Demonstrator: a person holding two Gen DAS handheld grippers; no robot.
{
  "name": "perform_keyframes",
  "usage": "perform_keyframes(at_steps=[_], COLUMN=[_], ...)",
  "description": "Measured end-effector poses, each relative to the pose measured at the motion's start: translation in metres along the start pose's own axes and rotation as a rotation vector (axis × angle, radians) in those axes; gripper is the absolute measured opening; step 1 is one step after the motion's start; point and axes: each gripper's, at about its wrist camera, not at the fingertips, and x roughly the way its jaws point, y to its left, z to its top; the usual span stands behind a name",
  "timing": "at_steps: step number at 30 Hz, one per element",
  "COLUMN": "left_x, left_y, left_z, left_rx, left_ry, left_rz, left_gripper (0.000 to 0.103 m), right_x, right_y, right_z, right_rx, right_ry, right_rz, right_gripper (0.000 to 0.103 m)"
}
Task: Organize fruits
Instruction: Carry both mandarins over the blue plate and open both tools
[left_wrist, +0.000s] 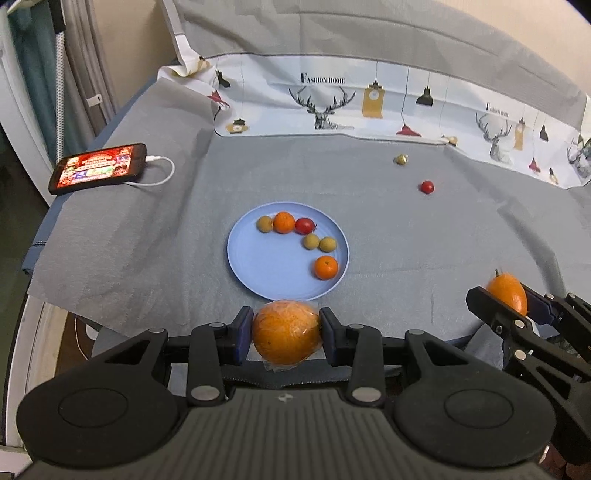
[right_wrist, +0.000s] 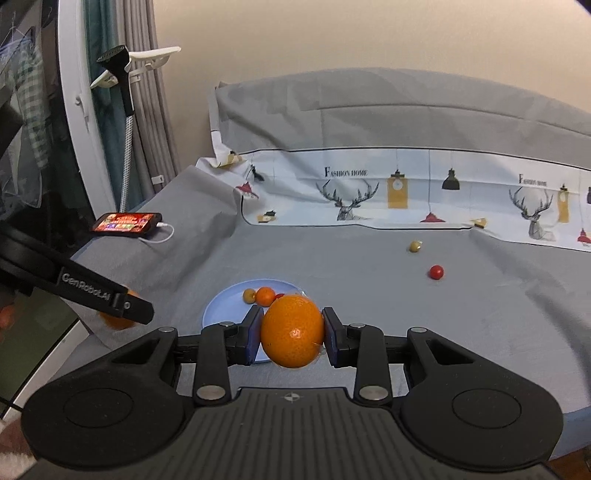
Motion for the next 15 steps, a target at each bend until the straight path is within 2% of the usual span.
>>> perform_keyframes(at_steps=[15], left_x=[-0.004], left_y=[0.011], left_z=[-0.003], left_rx=[-0.02], left_ry=[-0.018], left_rz=[-0.016], left_gripper=[0.042], right_x=[0.001], right_y=[0.014], right_z=[0.001], right_rx=[-0.055], right_ry=[0.003], right_rz=[-0.008], right_gripper=[0.036])
